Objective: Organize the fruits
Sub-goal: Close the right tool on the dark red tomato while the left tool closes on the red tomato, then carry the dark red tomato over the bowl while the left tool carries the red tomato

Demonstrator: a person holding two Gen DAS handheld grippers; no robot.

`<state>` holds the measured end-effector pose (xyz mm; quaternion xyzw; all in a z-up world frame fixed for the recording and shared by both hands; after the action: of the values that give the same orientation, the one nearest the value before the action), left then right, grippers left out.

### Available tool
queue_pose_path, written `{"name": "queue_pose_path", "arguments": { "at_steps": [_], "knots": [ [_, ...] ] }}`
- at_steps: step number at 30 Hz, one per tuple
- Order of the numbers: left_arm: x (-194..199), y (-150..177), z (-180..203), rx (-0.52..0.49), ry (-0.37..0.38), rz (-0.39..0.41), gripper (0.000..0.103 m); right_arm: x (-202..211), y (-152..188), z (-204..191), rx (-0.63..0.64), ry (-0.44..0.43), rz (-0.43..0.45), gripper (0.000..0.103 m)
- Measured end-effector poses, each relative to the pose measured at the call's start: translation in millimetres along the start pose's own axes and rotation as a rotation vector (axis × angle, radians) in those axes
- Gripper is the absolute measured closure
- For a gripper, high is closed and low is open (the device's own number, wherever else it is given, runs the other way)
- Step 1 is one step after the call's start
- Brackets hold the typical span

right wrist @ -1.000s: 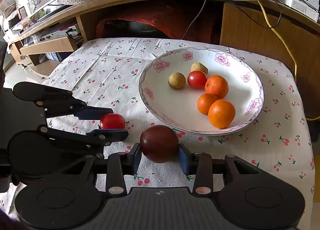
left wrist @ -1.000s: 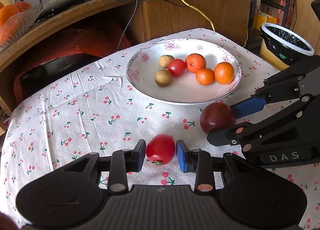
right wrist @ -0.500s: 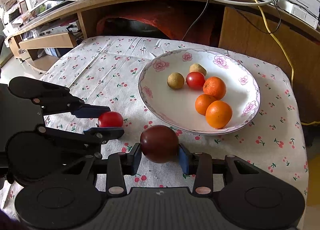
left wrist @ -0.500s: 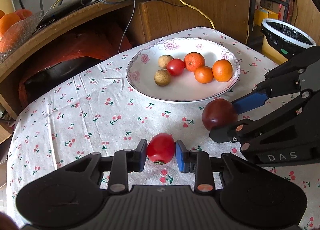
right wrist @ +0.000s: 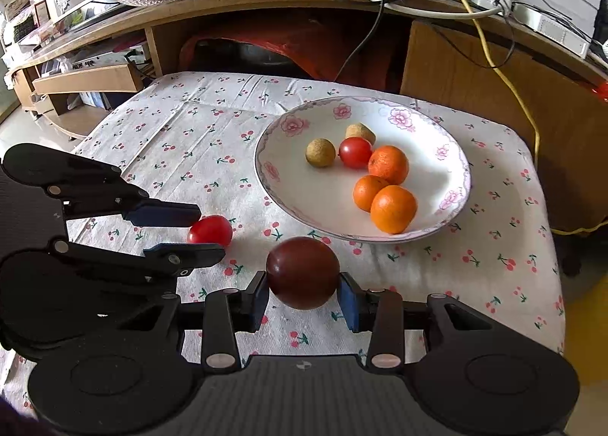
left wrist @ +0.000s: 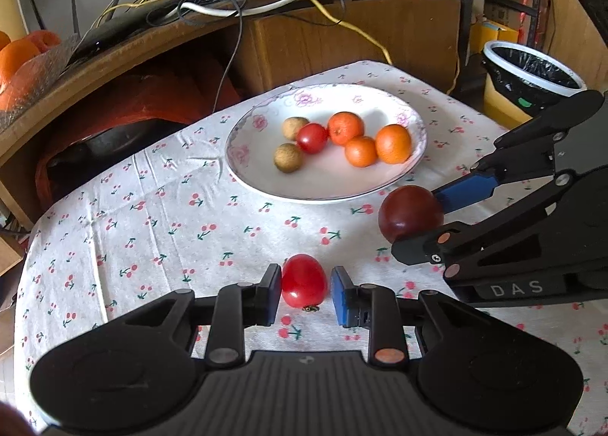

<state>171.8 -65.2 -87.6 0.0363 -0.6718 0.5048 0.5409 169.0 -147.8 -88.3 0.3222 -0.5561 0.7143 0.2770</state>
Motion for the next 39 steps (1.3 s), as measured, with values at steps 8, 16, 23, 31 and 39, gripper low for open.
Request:
{"name": "queue_pose_path", "arguments": {
  "at_steps": [8, 16, 23, 31, 39],
  "knots": [
    [3, 5, 0, 0.012, -0.010, -0.001, 0.068, 3, 1, 5, -0.009, 0.008, -0.002, 0.069],
    [-7, 4, -12, 0.044, -0.015, -0.005, 0.067, 0, 2, 8, -0.019, 0.007, -0.007, 0.069],
    [-14, 7, -25, 0.095, -0.013, 0.003, 0.066, -7, 1, 4, -0.004, 0.005, -0.016, 0.069],
    [-13, 7, -24, 0.092, -0.017, -0.003, 0.067, -5, -1, 5, 0.000, 0.011, -0.006, 0.069],
    [-4, 1, -12, 0.080, 0.002, 0.015, 0.067, 1, -5, 7, -0.001, 0.013, 0.014, 0.069]
  ]
}}
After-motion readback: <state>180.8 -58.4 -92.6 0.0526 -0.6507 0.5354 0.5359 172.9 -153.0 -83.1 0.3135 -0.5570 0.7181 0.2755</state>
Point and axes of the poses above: each gripper's, at about its wrist camera, not at the fingertips, and x roughly against the way its jaws point, z to its right, y to its underside, the point moved 8 cm from there along -x, roughly the way its jaws point, and after that the axes turned 14 degrees about y, right-handed, at the moved point
